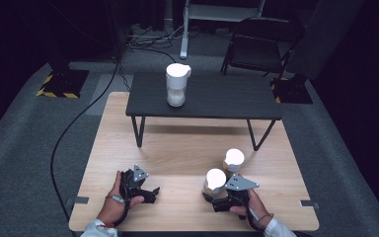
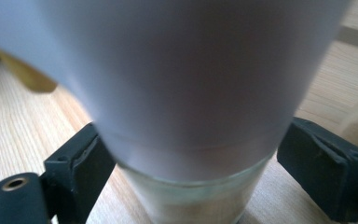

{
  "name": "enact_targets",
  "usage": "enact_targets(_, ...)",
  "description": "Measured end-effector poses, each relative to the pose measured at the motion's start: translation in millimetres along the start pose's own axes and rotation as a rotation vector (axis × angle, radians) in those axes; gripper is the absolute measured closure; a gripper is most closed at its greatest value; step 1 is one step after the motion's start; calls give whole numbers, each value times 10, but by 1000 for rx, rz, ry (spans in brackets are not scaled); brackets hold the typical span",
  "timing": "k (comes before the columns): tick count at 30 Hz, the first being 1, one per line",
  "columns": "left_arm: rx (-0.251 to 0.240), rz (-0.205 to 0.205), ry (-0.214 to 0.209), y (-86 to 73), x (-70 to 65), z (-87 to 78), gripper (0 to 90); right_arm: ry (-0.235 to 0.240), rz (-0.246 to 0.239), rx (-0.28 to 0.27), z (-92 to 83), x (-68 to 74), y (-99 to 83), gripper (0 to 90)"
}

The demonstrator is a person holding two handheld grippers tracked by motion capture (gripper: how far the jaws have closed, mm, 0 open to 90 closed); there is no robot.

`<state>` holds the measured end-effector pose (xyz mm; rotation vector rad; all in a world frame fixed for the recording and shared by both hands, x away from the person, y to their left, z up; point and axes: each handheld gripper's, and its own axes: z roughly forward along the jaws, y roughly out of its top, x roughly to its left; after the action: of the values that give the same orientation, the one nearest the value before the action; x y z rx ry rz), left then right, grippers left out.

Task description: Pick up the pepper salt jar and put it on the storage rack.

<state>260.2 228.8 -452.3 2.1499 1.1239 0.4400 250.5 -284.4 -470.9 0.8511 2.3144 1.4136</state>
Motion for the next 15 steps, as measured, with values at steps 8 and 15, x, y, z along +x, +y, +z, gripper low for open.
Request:
enact_targets(8, 0, 0, 0, 0, 0, 0, 0, 12, 13, -21, -4, 8, -16, 273)
enact_targets(15, 0, 1, 1, 0, 0, 0, 0, -10, -19, -32, -40, 69, -7, 289)
